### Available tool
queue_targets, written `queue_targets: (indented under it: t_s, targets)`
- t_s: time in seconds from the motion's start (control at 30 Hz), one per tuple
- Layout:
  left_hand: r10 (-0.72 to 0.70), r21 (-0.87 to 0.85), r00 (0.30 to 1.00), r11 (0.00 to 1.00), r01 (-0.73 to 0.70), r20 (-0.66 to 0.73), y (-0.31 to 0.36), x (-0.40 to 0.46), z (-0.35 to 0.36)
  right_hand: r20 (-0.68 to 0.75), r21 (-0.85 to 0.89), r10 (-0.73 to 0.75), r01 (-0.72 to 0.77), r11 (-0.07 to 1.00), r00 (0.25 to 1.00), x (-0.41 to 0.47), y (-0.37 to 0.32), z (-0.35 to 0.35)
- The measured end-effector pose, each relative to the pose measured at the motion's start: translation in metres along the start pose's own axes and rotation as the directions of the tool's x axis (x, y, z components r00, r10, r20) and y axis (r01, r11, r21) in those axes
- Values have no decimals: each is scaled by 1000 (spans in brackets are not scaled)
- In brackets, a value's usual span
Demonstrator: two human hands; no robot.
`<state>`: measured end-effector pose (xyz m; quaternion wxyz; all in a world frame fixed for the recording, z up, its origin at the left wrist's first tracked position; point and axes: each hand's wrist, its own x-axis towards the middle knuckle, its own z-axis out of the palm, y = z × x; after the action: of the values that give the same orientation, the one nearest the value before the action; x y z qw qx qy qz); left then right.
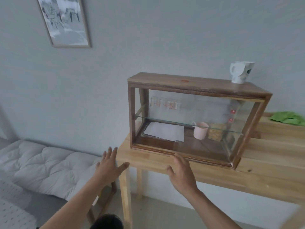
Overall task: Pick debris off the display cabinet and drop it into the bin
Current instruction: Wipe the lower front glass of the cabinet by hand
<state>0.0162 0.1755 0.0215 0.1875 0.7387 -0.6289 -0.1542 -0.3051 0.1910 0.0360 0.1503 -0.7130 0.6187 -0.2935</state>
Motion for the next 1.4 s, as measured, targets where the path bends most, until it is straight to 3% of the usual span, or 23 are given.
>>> queue_targets:
  t_s: [0.3,0.47,0.7,1.1,1.4]
  targets:
    - [183,117,983,977,-178,-27,46,33,14,-153,-107,5,-21,994,988,29,34,-40]
    - [125,-6,991,992,-125,40,49,66,19,-245,-193,-10,-38,981,969,42,43,-39]
    - [154,-192,986,971,-139,62,37,106,28,-358,-248,32,-128,960,933,68,54,-20]
    - [250,-205,968,949,-240,24,21,111,38,-398,-287,84,-211,934,914,99,49,16]
    - [242,-270,970,935,-230,12,23,110,37,-393,-285,36,-159,945,919,105,33,34]
